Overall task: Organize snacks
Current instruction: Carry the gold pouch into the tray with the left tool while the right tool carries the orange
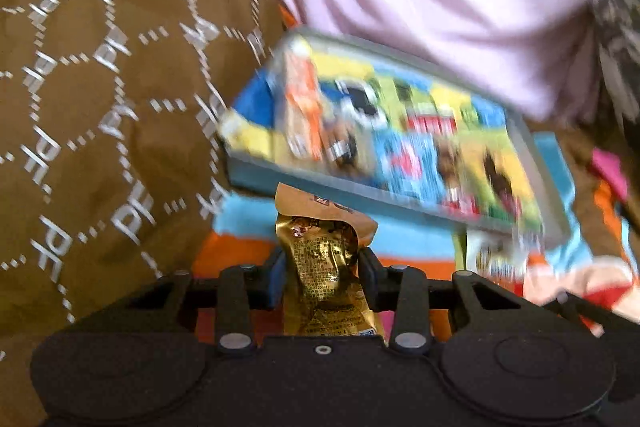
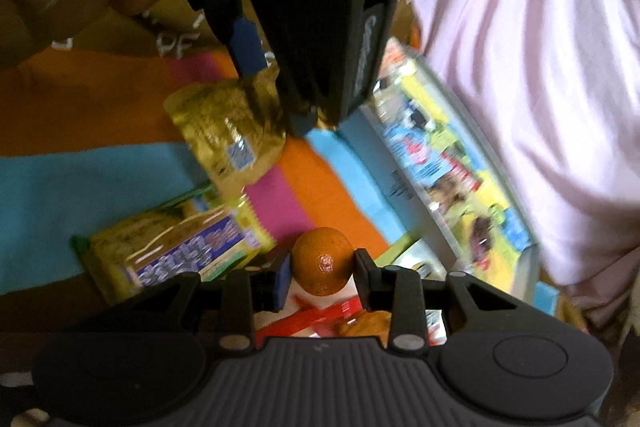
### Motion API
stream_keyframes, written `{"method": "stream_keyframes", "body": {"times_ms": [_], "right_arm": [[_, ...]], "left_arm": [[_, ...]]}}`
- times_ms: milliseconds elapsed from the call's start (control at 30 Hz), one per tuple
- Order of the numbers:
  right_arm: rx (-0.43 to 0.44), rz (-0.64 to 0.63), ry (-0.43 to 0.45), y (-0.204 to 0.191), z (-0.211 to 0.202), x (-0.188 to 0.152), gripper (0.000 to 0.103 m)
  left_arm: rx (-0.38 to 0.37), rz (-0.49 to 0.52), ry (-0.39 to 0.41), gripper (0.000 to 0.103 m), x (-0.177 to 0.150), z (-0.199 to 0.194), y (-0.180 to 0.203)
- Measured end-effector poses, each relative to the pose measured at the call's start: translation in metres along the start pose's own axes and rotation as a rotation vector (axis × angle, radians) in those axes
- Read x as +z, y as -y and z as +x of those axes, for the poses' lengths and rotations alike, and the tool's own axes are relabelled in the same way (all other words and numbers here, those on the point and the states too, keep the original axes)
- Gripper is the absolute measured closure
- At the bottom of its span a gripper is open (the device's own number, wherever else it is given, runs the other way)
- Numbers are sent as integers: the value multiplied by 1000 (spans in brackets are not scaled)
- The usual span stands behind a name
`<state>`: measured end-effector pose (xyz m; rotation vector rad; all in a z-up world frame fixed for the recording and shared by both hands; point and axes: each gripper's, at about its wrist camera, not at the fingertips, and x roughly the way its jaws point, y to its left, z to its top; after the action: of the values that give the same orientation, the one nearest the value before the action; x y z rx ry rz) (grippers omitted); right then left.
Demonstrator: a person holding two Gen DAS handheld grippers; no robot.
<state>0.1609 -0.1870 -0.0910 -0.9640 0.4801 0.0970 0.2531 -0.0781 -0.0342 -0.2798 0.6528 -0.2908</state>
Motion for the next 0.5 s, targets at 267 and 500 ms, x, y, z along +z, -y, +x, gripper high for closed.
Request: {"method": "stream_keyframes", "body": {"times_ms": [267, 500], "right_arm": [[-153, 159, 90, 47, -3, 16, 66], [-241, 335, 46, 108, 18, 2, 66]], "left_arm": [[-6, -17, 117, 63, 30, -11, 7], [-53, 47, 144, 63, 50, 15, 53]]}}
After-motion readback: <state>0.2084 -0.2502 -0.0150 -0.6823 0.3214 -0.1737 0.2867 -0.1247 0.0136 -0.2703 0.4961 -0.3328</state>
